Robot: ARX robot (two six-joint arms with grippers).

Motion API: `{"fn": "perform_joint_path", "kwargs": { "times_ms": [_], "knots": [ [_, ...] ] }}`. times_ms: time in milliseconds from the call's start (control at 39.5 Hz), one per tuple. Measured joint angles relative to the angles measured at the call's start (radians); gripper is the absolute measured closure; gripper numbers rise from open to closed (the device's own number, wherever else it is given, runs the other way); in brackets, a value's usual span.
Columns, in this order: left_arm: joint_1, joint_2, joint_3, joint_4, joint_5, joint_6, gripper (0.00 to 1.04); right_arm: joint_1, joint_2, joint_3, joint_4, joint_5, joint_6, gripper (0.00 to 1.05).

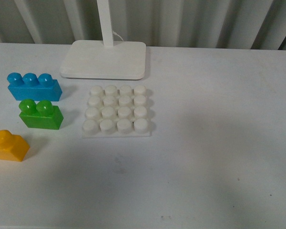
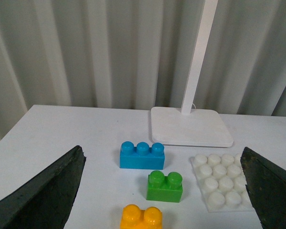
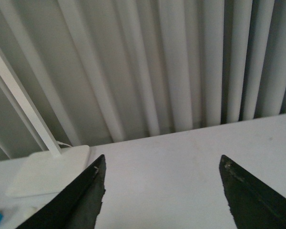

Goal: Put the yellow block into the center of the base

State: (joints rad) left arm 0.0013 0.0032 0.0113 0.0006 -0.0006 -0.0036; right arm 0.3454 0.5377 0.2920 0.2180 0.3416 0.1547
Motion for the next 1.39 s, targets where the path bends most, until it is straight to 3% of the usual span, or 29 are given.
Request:
{"fn": "perform_joint_path", "kwargs": {
  "times_ms": [101,203,355,481,583,684,912,988,1393],
  "knots": [
    [0.0,0.0,0.0,0.0,0.001,0.0,0.06,-0.039,-0.093,-0.047,-0.006,-0.05,-0.09,0.55],
    [0.0,0.0,0.0,0.0,0.0,0.0,0.06,-0.113,-0.149,-0.112,-0.014,-0.116,-0.133,0.81],
    [0.0,0.0,0.0,0.0,0.0,0.0,0.06,-0.173,-0.206,-0.156,-0.022,-0.179,-0.149,1.03],
    [0.0,0.0,0.0,0.0,0.0,0.0,0.06,-0.209,-0.242,-0.184,-0.032,-0.211,-0.15,1.04],
    [0.0,0.0,0.0,0.0,0.0,0.0,0.06,-0.298,-0.272,-0.203,-0.047,-0.322,-0.151,1.04],
    [0.0,0.0,0.0,0.0,-0.001,0.0,0.06,-0.339,-0.295,-0.215,-0.055,-0.333,-0.151,1.04],
    [0.0,0.0,0.0,0.0,0.0,0.0,0.06,-0.343,-0.356,-0.242,-0.087,-0.34,-0.151,1.04],
    [0.0,0.0,0.0,0.0,0.0,0.0,0.06,-0.343,-0.465,-0.253,-0.214,-0.343,-0.151,1.04],
    [0.0,0.0,0.0,0.0,0.0,0.0,0.06,-0.343,-0.534,-0.286,-0.219,-0.343,-0.151,1.04]
  ]
}}
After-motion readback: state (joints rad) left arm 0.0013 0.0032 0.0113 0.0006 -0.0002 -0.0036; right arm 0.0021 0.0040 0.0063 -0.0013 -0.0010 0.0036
